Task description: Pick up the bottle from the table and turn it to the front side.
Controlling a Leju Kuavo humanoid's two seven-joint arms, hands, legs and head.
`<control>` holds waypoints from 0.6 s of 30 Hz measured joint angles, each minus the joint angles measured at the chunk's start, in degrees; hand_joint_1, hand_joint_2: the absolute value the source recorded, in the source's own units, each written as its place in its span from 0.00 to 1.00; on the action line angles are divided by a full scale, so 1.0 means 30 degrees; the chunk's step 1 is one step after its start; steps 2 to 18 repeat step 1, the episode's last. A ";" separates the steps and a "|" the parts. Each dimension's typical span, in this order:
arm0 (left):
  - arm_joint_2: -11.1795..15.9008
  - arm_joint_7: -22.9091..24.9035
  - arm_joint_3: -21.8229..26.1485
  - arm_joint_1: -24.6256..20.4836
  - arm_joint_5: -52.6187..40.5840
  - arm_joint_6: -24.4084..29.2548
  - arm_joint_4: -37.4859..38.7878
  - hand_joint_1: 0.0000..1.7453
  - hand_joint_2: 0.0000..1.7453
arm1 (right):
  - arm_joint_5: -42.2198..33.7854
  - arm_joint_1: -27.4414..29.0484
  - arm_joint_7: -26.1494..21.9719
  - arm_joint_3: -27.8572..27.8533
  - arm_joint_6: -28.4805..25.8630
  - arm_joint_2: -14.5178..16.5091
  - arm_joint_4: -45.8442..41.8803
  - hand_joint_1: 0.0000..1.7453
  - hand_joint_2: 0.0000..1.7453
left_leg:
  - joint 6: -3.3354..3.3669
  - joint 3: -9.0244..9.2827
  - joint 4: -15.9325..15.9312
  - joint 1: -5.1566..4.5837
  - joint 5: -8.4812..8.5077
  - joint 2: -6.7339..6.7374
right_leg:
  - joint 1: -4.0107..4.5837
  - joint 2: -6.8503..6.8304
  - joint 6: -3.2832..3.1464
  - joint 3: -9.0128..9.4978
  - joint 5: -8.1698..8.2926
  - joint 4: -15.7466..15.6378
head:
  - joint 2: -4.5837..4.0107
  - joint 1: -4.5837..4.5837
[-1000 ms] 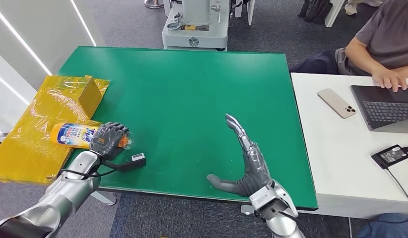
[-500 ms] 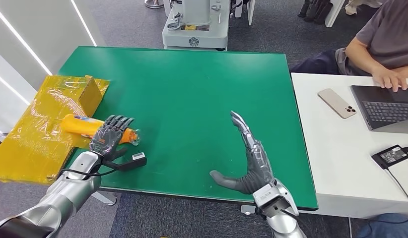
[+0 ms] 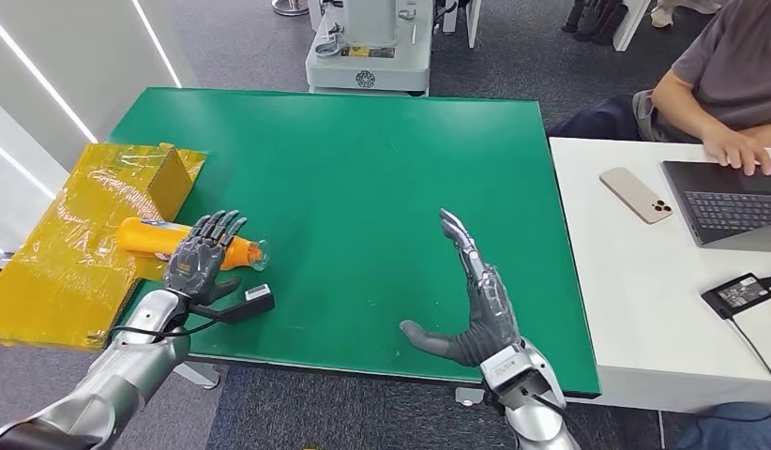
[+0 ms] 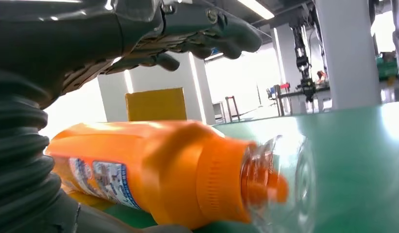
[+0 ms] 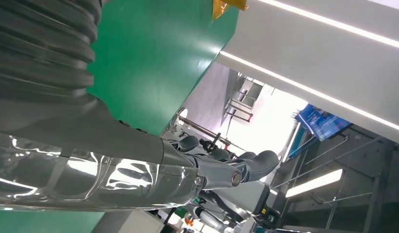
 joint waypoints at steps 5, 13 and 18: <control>-0.0079 -0.0581 0.0374 0.0223 0.0139 0.0006 -0.0412 0.00 1.00 | -0.0005 0.0009 0.0016 -0.0004 -0.0030 0.0000 -0.0002 0.00 1.00 | 0.0000 0.0001 0.0001 -0.0001 0.0000 0.0002 | 0.0000 0.0002 0.0000 -0.0002 0.0000 -0.0002 | 0.0000 0.0000; -0.0079 -0.0581 0.0374 0.0223 0.0139 0.0006 -0.0412 0.00 1.00 | -0.0005 0.0009 0.0016 -0.0004 -0.0030 0.0000 -0.0002 0.00 1.00 | 0.0000 0.0001 0.0001 -0.0001 0.0000 0.0002 | 0.0000 0.0002 0.0000 -0.0002 0.0000 -0.0002 | 0.0000 0.0000; -0.0079 -0.0581 0.0374 0.0223 0.0139 0.0006 -0.0412 0.00 1.00 | -0.0005 0.0009 0.0016 -0.0004 -0.0030 0.0000 -0.0002 0.00 1.00 | 0.0000 0.0001 0.0001 -0.0001 0.0000 0.0002 | 0.0000 0.0002 0.0000 -0.0002 0.0000 -0.0002 | 0.0000 0.0000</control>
